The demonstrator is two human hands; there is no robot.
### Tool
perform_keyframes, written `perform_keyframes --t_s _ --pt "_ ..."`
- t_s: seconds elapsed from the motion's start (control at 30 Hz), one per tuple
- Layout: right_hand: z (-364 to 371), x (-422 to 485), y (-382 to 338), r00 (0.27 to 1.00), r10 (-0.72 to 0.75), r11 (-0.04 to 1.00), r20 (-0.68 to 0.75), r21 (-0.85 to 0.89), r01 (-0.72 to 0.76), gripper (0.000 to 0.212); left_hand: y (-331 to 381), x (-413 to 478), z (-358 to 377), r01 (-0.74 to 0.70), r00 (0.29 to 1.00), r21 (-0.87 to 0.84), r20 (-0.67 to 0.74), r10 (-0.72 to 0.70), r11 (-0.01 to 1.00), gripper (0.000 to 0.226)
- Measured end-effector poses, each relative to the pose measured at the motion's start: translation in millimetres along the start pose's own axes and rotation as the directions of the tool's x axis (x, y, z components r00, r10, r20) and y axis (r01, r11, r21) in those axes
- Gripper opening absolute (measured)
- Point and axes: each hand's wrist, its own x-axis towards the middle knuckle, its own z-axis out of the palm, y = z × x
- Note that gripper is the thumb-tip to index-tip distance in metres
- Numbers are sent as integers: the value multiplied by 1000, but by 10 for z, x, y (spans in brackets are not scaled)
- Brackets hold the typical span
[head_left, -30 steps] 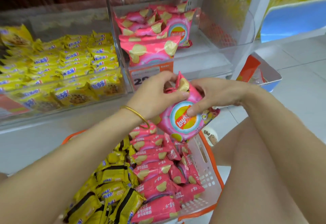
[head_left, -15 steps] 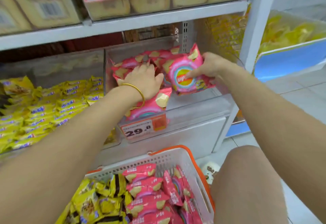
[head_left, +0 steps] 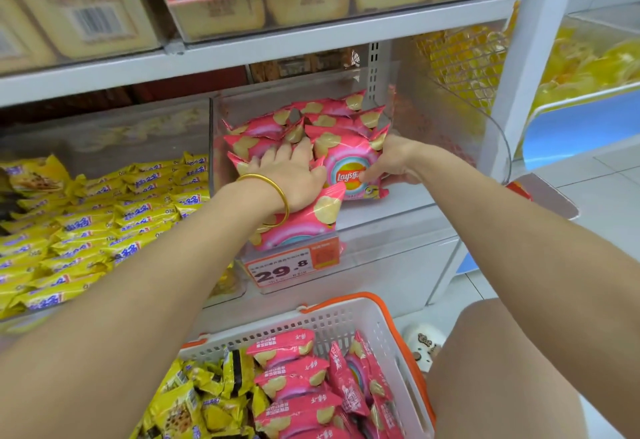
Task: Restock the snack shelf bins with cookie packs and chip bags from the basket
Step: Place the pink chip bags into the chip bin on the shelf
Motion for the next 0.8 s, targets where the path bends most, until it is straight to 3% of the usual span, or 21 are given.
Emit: perform_keyframes --t_s 0.13,0.23,0.3,0.37,0.43,0.47,0.57,0.63,0.73,0.8 --pt "-78 -139 -39 994 39 999 -105 8 -38 47 -1 -30 -67 -22 999 -79 -45 18 997 58" --pt "-169 -443 -137 963 -17 992 -270 -127 -18 75 -28 -137 -147 -122 977 -130 -190 96 984 42" --pt "-208 -780 -188 906 -162 978 -390 -187 94 63 -50 -327 -173 -271 894 -136 -402 197 953 33" --pt "-161 -1242 -186 855 -293 956 -429 -136 260 36 -64 -672 -140 -444 754 -156 -596 274 883 35" --pt "4 -1695 -148 869 -371 926 -328 -63 371 25 -85 -1109 -8 -571 646 -172 -698 310 803 32" --pt "131 -1839 -102 891 -386 921 -238 -51 385 23 -109 -1312 113 -600 634 -187 -704 320 778 30" --pt "684 -1871 181 962 -235 942 138 -211 261 11 -286 -1695 652 -577 723 -209 -580 375 789 29" --pt "1153 -1678 435 939 -32 901 342 -396 175 14 -451 -1807 1011 -520 812 -208 -419 405 828 30" --pt "1798 -1365 875 869 96 708 486 -647 284 30 -650 -1823 1330 -424 899 -151 -194 394 893 29" --pt "2106 -1253 1160 844 118 583 523 -724 368 41 -718 -1802 1409 -357 931 -132 -138 339 925 24"
